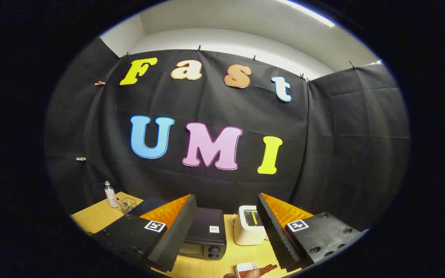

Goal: Open the toaster oven, put the food inside, and close the toaster oven door.

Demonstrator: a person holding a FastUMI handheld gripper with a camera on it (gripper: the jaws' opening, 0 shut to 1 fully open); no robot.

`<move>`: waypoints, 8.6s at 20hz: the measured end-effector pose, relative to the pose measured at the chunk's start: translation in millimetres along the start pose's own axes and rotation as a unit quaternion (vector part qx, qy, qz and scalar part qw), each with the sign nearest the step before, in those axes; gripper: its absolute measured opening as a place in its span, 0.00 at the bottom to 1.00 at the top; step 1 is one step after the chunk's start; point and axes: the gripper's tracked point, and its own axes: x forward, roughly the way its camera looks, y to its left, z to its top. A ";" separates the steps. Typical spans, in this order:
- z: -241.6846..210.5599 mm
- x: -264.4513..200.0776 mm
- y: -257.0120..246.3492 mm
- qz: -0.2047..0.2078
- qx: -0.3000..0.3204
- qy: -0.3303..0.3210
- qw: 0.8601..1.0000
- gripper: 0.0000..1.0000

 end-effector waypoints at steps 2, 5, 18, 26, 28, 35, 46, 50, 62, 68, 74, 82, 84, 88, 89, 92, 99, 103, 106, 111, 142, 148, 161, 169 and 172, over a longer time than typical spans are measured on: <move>-1.8 -2.7 -1.6 -0.002 -0.001 0.001 1.000 0.97; -1.3 -7.3 -0.6 -0.002 0.000 0.000 1.000 0.97; -8.8 -13.6 0.4 -0.003 -0.001 0.007 1.000 0.97; -17.7 -14.3 9.8 0.002 0.015 0.015 1.000 0.97; -24.3 -13.2 19.9 0.005 0.026 0.021 0.999 0.97; -47.9 -2.5 75.2 0.025 0.033 0.022 0.999 0.97; -155.4 12.3 156.4 0.058 0.022 0.087 0.994 0.97; -189.4 21.3 173.7 0.065 0.033 0.124 0.990 0.97; -227.4 46.4 198.7 0.043 0.049 0.157 0.985 0.97; -234.8 24.1 198.6 0.035 0.052 0.165 0.984 0.99; -253.6 -17.3 199.1 0.042 0.055 0.189 0.980 0.99; -300.5 -67.2 203.2 0.052 0.038 0.264 0.962 0.98; -321.4 -78.9 205.2 0.058 0.035 0.296 0.953 0.98; -346.8 -84.7 194.9 0.055 0.032 0.340 0.938 0.98; -348.6 -87.2 192.8 0.059 0.029 0.348 0.935 0.98; -348.6 -94.7 187.8 0.080 0.027 0.348 0.933 0.98; -284.8 -98.9 159.0 0.189 0.034 0.320 0.928 0.98; -247.1 -92.8 101.7 0.211 0.046 0.317 0.923 0.98; -240.3 -83.6 38.9 0.197 0.041 0.332 0.922 0.98; -252.3 -69.4 -47.2 0.192 0.016 0.356 0.914 0.98; -253.0 -40.9 -49.3 0.163 0.177 0.347 0.906 0.15; -217.7 -46.4 57.7 0.197 0.213 0.318 0.902 0.15; -267.1 5.2 158.9 0.166 0.268 0.320 0.894 0.14; -285.2 57.7 171.9 0.139 0.346 0.281 0.884 0.14; -294.4 73.1 185.8 0.147 0.359 0.276 0.880 0.14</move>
